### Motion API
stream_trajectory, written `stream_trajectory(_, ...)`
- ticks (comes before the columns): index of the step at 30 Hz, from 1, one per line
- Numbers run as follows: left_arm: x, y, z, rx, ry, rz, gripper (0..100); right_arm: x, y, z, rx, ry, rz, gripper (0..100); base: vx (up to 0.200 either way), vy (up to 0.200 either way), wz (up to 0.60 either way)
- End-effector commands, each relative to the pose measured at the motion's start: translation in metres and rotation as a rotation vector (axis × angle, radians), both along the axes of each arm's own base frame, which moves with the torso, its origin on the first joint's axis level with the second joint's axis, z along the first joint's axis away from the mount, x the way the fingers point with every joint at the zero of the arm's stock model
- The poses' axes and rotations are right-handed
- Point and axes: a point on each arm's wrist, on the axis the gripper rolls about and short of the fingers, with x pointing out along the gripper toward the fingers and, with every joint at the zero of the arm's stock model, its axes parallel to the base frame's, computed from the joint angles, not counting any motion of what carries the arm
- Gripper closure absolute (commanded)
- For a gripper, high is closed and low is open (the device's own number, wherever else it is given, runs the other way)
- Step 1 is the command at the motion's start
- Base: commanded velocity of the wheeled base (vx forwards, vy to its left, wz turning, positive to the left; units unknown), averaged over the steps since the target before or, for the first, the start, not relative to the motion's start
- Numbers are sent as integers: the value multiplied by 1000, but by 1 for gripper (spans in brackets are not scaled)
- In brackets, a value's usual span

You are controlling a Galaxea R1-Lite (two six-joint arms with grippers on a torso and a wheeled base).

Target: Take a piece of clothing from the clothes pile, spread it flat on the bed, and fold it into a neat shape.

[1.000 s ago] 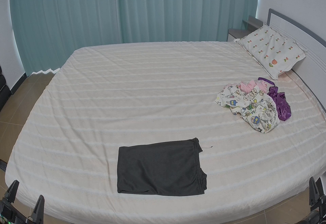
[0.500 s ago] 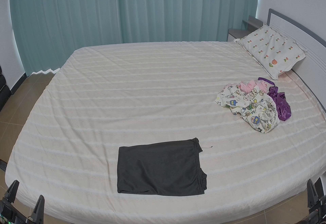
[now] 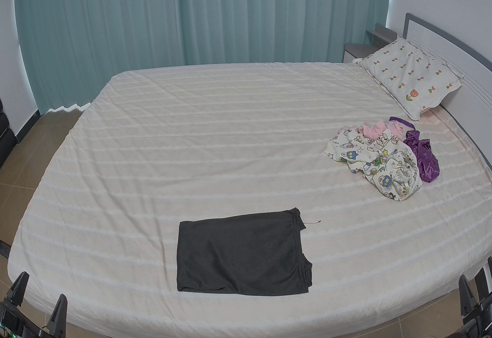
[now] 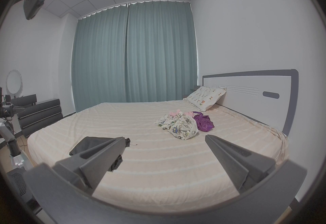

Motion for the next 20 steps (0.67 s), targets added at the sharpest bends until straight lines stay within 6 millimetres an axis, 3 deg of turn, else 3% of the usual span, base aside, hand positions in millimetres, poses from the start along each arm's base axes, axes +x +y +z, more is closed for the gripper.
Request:
stream_trajectory(1, 0, 0, -5, 0, 6, 0, 0, 0, 0, -5, -2, 4, 3, 0, 0, 0, 0)
stream_trajectory(20, 0, 0, -5, 0, 6, 0, 0, 0, 0, -5, -2, 4, 10, 0, 0, 0, 0)
